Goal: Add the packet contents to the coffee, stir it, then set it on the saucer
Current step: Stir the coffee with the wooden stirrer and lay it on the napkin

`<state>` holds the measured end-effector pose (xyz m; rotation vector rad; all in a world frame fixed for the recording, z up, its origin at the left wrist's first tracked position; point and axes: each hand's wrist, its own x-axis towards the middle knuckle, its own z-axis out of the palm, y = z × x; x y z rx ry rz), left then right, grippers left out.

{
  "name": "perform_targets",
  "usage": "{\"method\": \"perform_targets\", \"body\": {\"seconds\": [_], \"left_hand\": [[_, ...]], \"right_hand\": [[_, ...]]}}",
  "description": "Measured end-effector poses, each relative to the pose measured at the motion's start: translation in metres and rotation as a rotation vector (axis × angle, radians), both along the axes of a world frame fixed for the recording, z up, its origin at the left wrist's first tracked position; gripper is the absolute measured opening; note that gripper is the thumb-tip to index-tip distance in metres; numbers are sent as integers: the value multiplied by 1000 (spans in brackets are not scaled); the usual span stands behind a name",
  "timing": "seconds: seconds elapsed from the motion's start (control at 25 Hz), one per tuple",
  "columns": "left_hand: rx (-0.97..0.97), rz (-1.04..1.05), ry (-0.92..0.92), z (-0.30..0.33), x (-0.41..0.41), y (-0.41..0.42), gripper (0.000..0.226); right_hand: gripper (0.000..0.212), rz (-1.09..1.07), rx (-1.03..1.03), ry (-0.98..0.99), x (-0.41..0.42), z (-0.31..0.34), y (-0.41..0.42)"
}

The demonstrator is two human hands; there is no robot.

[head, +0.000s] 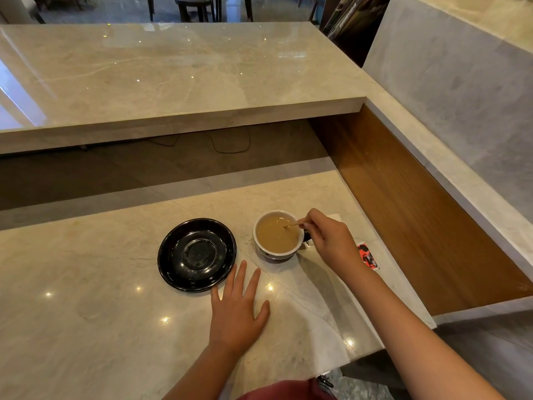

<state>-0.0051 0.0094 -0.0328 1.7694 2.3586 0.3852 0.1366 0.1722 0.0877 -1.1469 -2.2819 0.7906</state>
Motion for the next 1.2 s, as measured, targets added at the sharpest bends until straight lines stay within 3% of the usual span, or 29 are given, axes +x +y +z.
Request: {"method": "perform_targets", "body": {"seconds": [0.24,0.68,0.84,1.04,1.2], "left_hand": [[6,-6,4,0,0,0,62],[-6,-5,8,1,0,0,62],[-8,-1,8,1,0,1,62],[-9,-6,4,1,0,0,62],[-13,-1,5,0,0,1,62]], "right_hand": [[14,62,87,-152,17,6,-9],[13,-23,-254,153,-6,-3,-20],[10,-44,-145,157,-17,-1,-5],[11,19,73,-36,3,1,1],[8,51,128,-159,17,1,-12]]}}
